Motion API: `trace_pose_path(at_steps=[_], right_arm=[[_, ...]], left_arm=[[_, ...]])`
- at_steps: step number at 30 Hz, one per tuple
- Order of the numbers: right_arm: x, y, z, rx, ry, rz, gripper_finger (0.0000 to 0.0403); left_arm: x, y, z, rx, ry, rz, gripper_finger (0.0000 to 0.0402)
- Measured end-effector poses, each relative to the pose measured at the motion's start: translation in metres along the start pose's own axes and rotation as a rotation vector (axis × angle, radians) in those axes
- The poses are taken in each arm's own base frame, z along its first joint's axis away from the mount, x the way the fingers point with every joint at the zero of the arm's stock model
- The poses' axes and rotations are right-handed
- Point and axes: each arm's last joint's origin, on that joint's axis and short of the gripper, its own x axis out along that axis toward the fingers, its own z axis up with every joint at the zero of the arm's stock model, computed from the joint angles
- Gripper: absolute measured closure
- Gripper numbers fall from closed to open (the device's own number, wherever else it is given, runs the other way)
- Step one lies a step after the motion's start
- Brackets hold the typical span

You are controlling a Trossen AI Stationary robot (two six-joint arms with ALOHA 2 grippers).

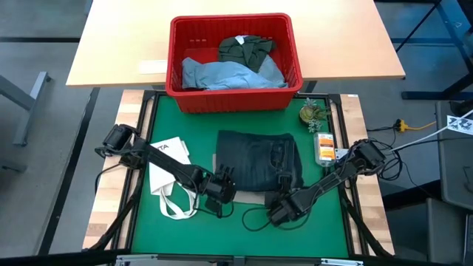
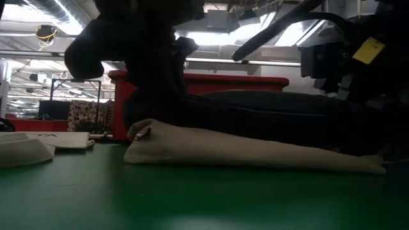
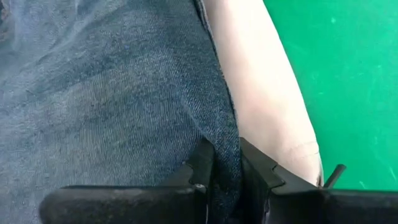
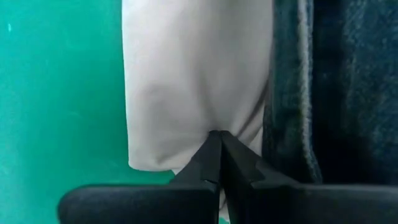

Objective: Fold Laundry from Bin
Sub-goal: Stack the dark blue jeans on top of the gray shorts

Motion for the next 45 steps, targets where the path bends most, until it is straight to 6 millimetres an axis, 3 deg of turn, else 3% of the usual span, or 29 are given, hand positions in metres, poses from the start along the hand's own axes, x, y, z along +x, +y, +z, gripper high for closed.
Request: trace_pose_path(at_steps=[9, 23, 31, 36, 45], right_arm=[[-0.002, 0.001, 0.003, 0.001, -0.018, -0.004, 0.0398], [-0.003, 0.001, 0.003, -0.001, -0.001, 0.03, 0.0394], [-0.005, 0.0, 0.002, 0.022, 0.028, 0.022, 0.0298], [-0.022, -0.001, 0.007, 0.0, 0.112, 0.019, 0.0254], [-0.074, 0.003, 0.029, -0.064, 0.11, 0.094, 0.0248]], left_arm=[[-0.001, -0.004, 0.001, -0.072, -0.007, -0.009, 0.0353], [-0.001, -0.005, 0.001, -0.127, -0.008, -0.026, 0.0267], [-0.001, -0.006, 0.001, -0.144, -0.015, -0.055, 0.0222], [-0.013, -0.001, 0.004, -0.158, -0.045, -0.056, 0.0219], [-0.061, 0.019, 0.01, -0.209, -0.183, -0.054, 0.0218]])
